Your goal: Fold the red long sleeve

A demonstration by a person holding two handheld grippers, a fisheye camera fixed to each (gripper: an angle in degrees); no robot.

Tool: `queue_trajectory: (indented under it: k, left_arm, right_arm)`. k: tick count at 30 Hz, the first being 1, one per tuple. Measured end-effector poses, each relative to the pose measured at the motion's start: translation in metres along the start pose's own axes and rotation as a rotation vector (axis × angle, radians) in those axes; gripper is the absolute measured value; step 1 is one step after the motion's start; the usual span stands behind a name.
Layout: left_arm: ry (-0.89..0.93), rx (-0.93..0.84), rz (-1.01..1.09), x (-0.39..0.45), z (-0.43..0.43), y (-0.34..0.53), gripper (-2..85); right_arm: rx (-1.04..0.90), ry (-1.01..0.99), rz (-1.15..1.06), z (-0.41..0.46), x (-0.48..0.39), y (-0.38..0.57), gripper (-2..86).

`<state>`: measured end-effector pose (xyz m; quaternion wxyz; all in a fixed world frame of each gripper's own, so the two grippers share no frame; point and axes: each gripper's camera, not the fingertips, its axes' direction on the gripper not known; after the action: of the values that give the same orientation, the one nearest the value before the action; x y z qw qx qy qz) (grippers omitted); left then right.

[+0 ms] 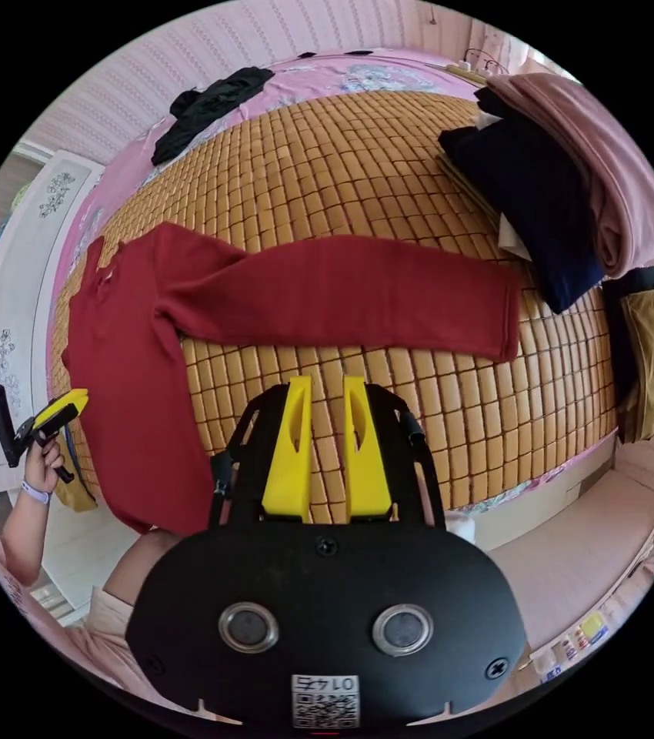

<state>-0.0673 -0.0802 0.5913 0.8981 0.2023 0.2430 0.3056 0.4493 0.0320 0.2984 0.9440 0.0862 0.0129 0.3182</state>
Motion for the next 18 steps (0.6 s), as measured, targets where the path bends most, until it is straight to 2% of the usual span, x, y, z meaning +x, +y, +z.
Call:
queue_trajectory:
  k: [4, 7, 11, 13, 15, 18]
  left_arm:
    - [-0.076, 0.029, 0.052, -0.009, 0.017, -0.082, 7.2]
    - [-0.09, 0.065, 0.017, -0.019, 0.034, -0.138, 7.4]
    - [-0.129, 0.027, -0.013, -0.02, 0.074, -0.193, 7.6]
    - [-0.187, -0.107, -0.025, -0.016, 0.114, -0.214, 6.7]
    - [-0.198, -0.05, 0.01, -0.008, 0.115, -0.221, 4.4]
    - [-0.202, -0.057, 0.02, -0.002, 0.122, -0.239, 0.6]
  right_arm:
    - [0.101, 0.096, 0.115, 0.003, 0.018, -0.042, 7.4]
    - [-0.017, 0.161, 0.123, 0.03, 0.024, -0.055, 5.1]
    - [0.037, 0.188, 0.046, 0.033, 0.023, -0.032, 0.6]
    - [0.047, 0.202, 0.022, 0.034, 0.023, -0.026, 0.1]
    - [0.041, 0.232, -0.009, 0.035, 0.022, -0.027, -0.4]
    - [0.056, 0.217, -0.039, 0.036, 0.02, -0.035, -0.7]
